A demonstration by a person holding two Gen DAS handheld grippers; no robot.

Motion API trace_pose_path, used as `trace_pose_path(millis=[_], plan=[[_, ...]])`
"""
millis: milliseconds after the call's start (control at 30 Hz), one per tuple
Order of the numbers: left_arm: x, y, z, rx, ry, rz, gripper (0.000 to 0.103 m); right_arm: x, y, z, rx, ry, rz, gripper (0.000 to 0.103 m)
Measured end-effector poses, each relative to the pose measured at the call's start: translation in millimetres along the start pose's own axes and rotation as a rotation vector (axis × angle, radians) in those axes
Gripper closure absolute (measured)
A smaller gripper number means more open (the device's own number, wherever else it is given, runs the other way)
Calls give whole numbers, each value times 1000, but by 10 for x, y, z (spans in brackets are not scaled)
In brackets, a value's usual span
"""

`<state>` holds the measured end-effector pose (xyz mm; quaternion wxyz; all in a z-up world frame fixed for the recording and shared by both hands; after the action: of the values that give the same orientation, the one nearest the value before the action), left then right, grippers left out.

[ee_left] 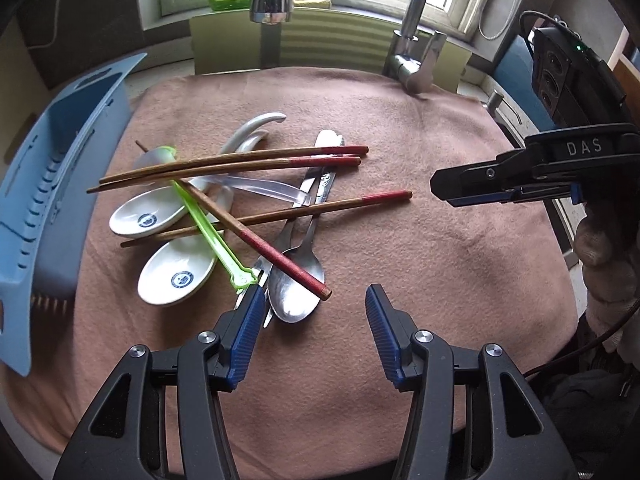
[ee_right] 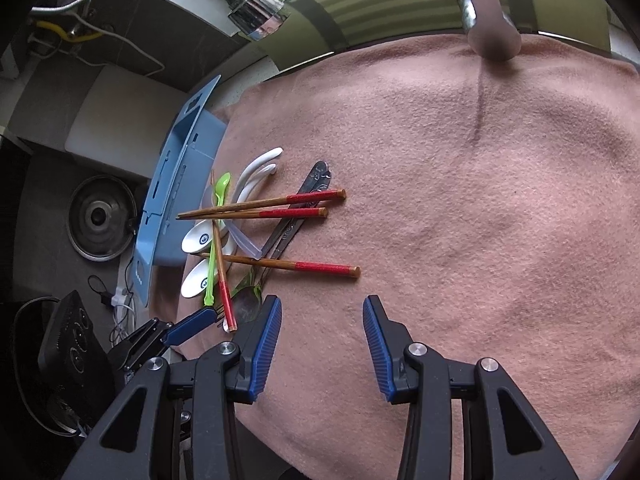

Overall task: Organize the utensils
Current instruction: 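Lower both tools toward the utensil pile on the towel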

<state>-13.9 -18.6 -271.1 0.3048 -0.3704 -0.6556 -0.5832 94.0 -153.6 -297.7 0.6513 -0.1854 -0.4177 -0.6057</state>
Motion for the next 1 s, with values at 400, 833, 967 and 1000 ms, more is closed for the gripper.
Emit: trace_pose_path(millis=[400, 833, 967, 1000], plan=[[-79, -24, -119, -13, -52, 30, 52, 52, 53, -47, -19, -2, -14, 64], [-245, 9, -102, -15, 10, 71, 64, 105, 65, -41, 3, -26, -27, 64], [-254, -4, -124, -14, 9, 69, 67, 121, 82, -59, 23, -66, -34, 64], [-254, -2, -127, -18, 15, 68, 67, 122, 84, -68, 22, -70, -35, 64]])
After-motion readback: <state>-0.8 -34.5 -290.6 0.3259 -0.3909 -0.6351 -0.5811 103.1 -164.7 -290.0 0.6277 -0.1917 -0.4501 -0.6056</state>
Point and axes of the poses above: each gripper's, at about its wrist camera, not at the fingertips, and x roughly against the way its jaws point, z to its left, y to its top, the point moved 4 cm from there along -x, roughly the way its jaws point, and after that the axes turned 5 degrees about -z, right-handed, at the moved point
